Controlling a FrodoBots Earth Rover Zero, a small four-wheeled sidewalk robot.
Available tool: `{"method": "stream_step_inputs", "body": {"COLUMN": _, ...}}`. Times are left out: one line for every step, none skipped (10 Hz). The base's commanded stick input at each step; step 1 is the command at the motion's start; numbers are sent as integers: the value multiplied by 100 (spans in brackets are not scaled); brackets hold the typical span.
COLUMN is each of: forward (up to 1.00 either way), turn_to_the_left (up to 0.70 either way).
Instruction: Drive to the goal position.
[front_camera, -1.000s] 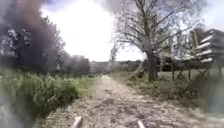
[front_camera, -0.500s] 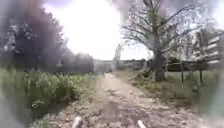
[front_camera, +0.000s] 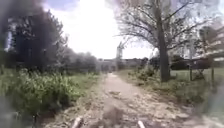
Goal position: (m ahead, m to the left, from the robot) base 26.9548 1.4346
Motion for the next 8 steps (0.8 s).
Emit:
{"method": "stream_step_inputs", "body": {"forward": 70, "turn_to_the_left": 0}}
{"method": "stream_step_inputs", "body": {"forward": 70, "turn_to_the_left": -6}}
{"method": "stream_step_inputs", "body": {"forward": 70, "turn_to_the_left": -32}}
{"method": "stream_step_inputs", "body": {"forward": 70, "turn_to_the_left": -34}}
{"method": "stream_step_inputs", "body": {"forward": 70, "turn_to_the_left": -35}}
{"method": "stream_step_inputs", "body": {"forward": 70, "turn_to_the_left": -35}}
{"method": "stream_step_inputs", "body": {"forward": 70, "turn_to_the_left": -26}}
{"method": "stream_step_inputs", "body": {"forward": 70, "turn_to_the_left": 0}}
